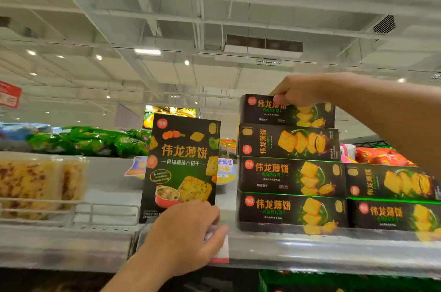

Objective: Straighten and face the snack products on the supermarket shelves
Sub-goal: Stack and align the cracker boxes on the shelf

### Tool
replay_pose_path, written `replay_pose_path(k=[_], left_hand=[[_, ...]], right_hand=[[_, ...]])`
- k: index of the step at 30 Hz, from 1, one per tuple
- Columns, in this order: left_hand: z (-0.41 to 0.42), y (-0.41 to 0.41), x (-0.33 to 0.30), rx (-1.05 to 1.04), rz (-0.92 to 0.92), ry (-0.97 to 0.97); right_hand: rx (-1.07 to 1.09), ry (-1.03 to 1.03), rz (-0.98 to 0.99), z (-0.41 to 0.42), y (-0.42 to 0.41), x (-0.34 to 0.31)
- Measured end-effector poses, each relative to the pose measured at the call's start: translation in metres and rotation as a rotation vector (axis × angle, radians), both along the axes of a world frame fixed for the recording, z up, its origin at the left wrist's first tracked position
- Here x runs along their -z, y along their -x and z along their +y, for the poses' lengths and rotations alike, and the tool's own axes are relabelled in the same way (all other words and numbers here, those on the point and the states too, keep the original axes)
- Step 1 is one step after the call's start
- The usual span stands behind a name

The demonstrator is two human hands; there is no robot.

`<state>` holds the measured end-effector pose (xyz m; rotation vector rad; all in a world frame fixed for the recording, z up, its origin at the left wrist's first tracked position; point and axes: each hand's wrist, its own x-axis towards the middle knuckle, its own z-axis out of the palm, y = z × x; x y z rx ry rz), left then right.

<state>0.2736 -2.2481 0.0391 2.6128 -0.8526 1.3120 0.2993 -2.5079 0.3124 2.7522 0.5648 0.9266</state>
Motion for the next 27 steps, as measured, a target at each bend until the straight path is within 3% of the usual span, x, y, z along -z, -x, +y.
replay_pose_path(k=[15, 27], left_hand=[[0.000, -0.002, 0.001, 0.011, -0.027, 0.022], [-0.001, -0.004, 0.004, 0.000, -0.049, 0.026]], right_hand=[[-0.043, -0.031, 0.024, 0.004, 0.007, -0.001], [-0.019, -0.196, 0.139, 0.010, 0.010, 0.011]])
